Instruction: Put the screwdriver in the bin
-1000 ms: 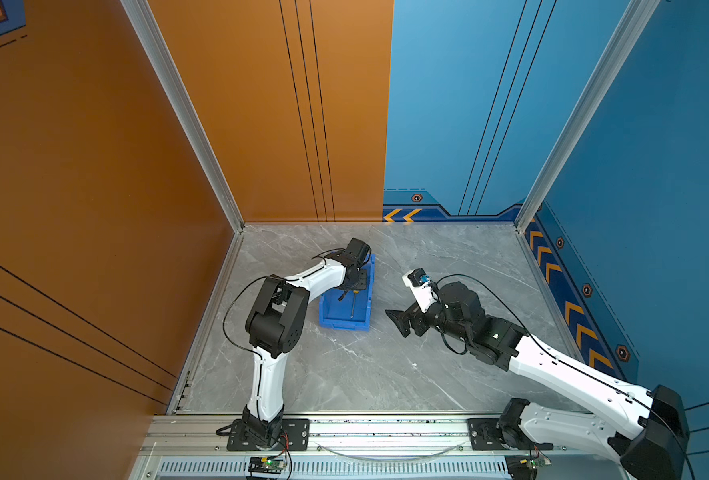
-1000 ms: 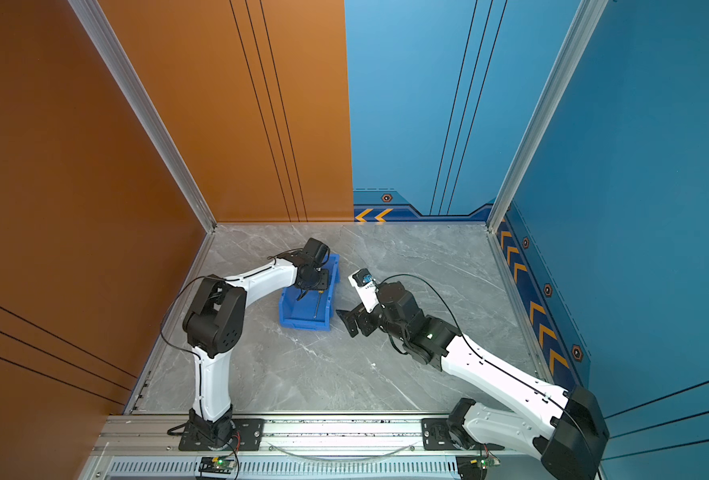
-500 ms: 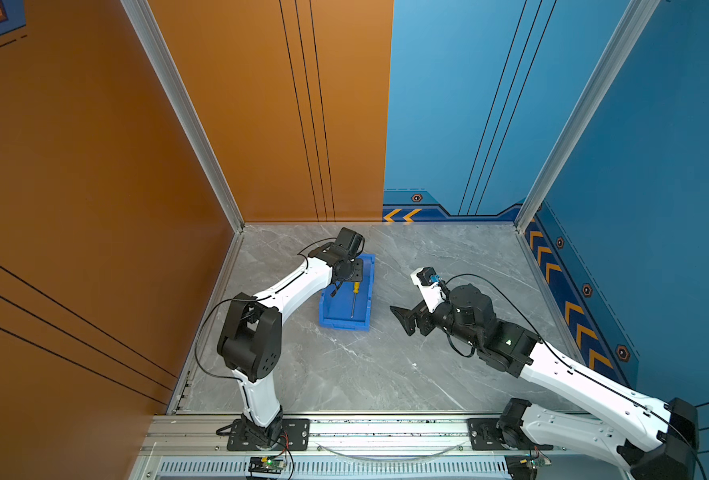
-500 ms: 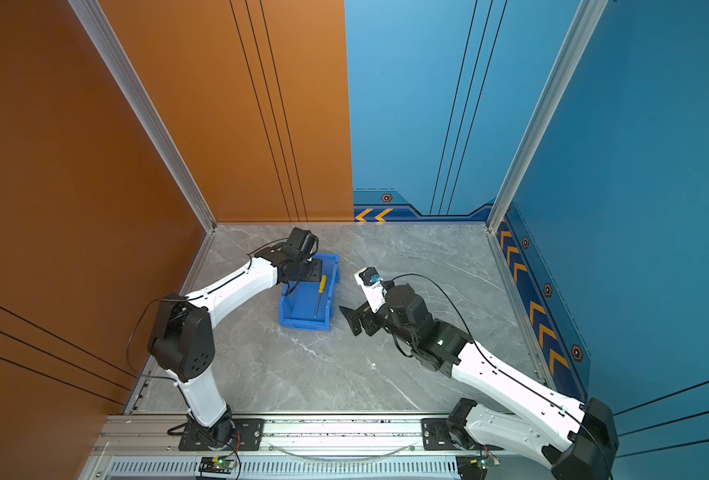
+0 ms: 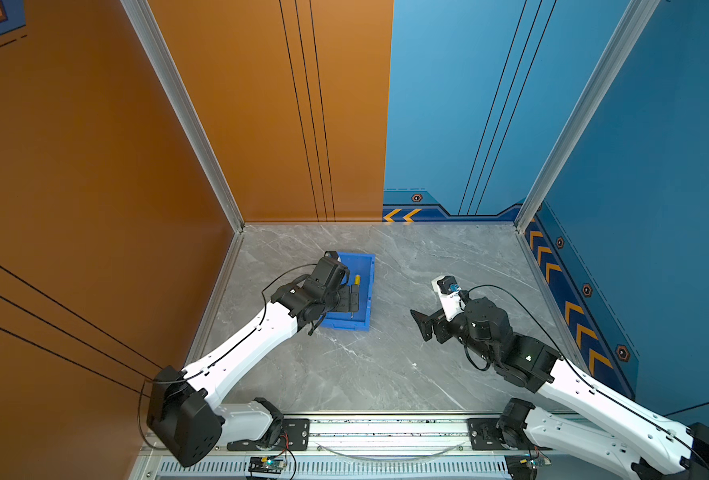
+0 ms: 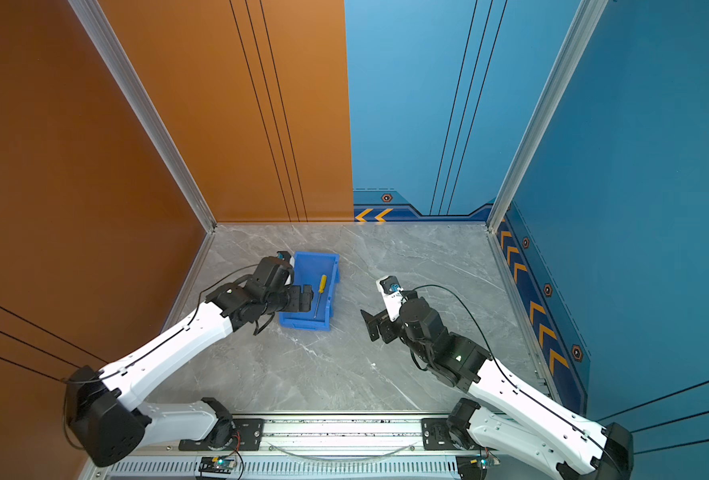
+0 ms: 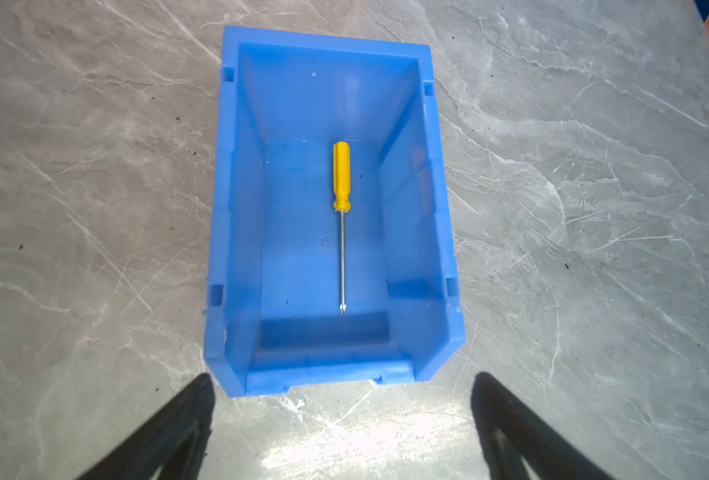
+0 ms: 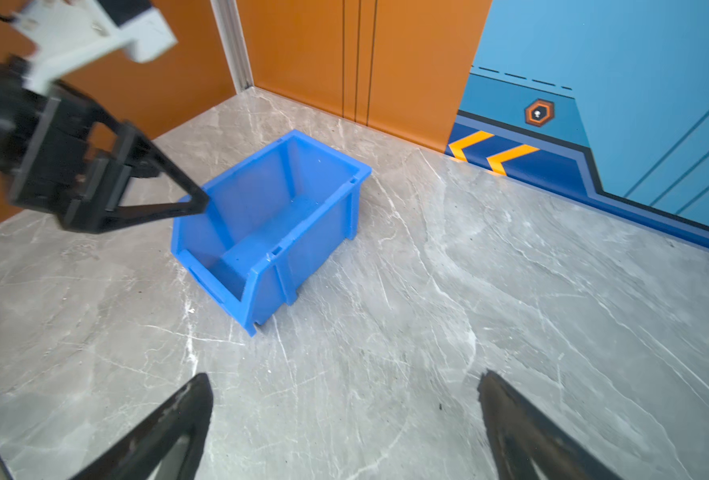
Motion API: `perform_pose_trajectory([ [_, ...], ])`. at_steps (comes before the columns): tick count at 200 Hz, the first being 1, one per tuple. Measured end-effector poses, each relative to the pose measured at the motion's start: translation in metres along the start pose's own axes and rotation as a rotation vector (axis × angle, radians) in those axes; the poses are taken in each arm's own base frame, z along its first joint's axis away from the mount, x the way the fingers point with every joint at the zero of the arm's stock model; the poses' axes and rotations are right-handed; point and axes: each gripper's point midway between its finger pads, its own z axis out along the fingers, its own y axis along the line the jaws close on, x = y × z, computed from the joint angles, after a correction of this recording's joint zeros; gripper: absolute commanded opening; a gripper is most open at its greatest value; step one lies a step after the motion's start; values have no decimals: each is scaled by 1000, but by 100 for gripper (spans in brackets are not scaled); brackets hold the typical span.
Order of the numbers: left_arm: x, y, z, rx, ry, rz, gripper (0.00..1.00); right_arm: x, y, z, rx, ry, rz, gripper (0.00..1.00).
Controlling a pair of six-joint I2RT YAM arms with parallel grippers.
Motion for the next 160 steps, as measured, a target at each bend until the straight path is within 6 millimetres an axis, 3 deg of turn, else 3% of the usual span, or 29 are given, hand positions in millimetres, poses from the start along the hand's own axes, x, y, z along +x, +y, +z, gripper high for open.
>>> perform_pose_trajectory([
  [31, 20, 23, -16, -13, -17, -29, 98, -1, -24, -12, 105, -37, 54, 100],
  [98, 46, 88, -24, -108, -34, -70, 98, 8, -76, -21, 338, -38, 165, 100],
  [160, 53, 147, -19, -273, -87, -148, 98, 53, -128, -38, 571, -36, 255, 100],
])
